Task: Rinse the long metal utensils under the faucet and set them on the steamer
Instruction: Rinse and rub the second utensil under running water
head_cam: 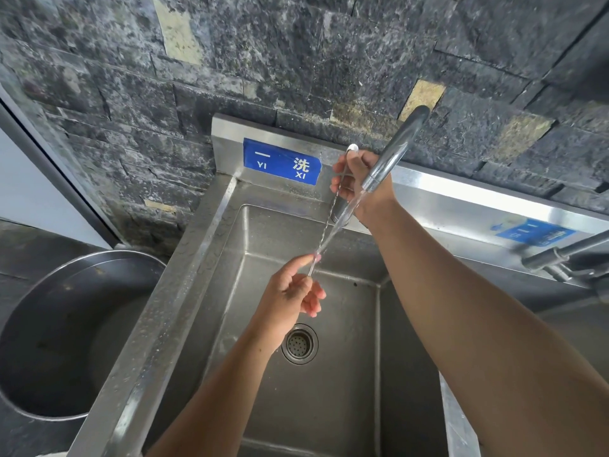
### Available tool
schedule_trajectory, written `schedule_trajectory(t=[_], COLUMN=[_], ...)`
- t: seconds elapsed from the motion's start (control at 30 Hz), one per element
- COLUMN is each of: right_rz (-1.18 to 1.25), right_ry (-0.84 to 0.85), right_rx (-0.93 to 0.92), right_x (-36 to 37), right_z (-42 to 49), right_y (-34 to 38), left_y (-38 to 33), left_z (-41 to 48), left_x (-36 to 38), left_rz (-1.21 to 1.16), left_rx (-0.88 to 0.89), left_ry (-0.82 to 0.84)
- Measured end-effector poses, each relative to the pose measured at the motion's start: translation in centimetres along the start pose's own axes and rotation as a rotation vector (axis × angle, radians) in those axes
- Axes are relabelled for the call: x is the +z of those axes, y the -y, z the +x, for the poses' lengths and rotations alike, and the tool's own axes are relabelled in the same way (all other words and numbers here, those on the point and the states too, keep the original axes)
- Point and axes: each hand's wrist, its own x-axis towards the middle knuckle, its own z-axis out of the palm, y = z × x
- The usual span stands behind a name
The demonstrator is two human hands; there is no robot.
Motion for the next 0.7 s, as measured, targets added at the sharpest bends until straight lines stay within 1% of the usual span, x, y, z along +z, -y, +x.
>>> schedule_trajectory(t=[0.13, 0.27, 0.4, 0.53, 0.7], right_rz=[-0.057, -0.077, -0.112, -0.131, -0.185], right_ry=[0.040, 0.019, -0.009, 0.033, 0.068], right_rx=[0.007, 0.068, 0.108, 0.148, 0.202], right_x=[-0.2, -0.5, -0.6, -0.6, -0.2], right_z=[-0.9, -2.1, -3.3, -4.5, -5.8], right_y=[-0.7, -2.3, -3.1, -3.3, -4.2], left_y=[0.7, 1.9, 2.8, 3.7, 4.9], left_z=[-0.5, -1.5, -2.3, -3.2, -4.5], left_x=[0.3, 0.5, 0.2, -0.7, -2.0], left_rz=[0.026, 0.045, 0.063, 0.086, 0.125], left_rx=[0.000, -0.040, -0.041, -0.047, -0.080], left_ry=[-0.029, -0.046, -0.081, -0.116, -0.120])
